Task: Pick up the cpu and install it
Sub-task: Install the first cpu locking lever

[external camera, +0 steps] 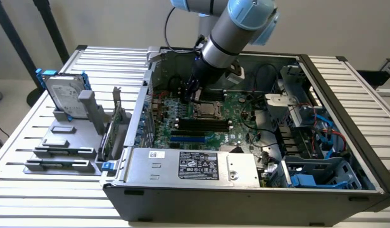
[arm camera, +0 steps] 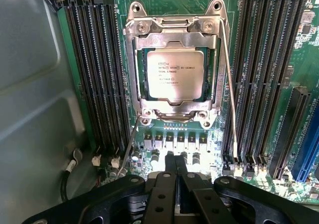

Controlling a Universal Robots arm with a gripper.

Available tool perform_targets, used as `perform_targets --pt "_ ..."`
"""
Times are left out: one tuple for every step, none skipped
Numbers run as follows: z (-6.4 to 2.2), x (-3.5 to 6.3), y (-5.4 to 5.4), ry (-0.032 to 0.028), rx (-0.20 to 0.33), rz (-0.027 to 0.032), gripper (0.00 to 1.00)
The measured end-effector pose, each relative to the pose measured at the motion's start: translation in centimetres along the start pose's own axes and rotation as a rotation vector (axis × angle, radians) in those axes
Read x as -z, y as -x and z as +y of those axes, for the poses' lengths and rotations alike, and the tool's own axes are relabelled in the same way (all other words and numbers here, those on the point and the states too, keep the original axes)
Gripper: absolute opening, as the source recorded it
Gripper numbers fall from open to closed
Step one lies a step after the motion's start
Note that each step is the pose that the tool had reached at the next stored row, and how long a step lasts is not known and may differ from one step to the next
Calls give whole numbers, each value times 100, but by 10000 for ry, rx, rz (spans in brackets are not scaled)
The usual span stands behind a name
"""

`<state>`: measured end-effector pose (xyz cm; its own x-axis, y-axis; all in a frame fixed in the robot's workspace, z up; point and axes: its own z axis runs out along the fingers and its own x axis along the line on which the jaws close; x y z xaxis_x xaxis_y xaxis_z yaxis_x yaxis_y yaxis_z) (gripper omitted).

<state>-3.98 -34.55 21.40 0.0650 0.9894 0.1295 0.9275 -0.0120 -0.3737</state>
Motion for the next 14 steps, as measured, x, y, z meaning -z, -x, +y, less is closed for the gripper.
perform_targets --pt "-12 8 1 0 -3 -2 11" --pt "-27 27 0 1 -2 4 11" --pt "-46 54 -2 2 -2 15 11" --pt "-64 83 -4 2 -3 25 11" --pt "-87 118 -7 2 -5 36 11" --pt "-109 155 -10 2 -7 41 11" --pt "-132 193 -13 2 -8 50 11" --pt "-152 226 -16 3 -10 55 11" --pt "-172 256 -17 2 -12 62 11" --pt "-185 273 -18 4 -23 72 11" --pt "-192 282 -18 8 -51 87 11" --pt "-195 284 -18 16 -106 113 11" --pt "-198 283 -18 26 -174 142 11" --pt "-202 282 -17 37 -252 174 11"
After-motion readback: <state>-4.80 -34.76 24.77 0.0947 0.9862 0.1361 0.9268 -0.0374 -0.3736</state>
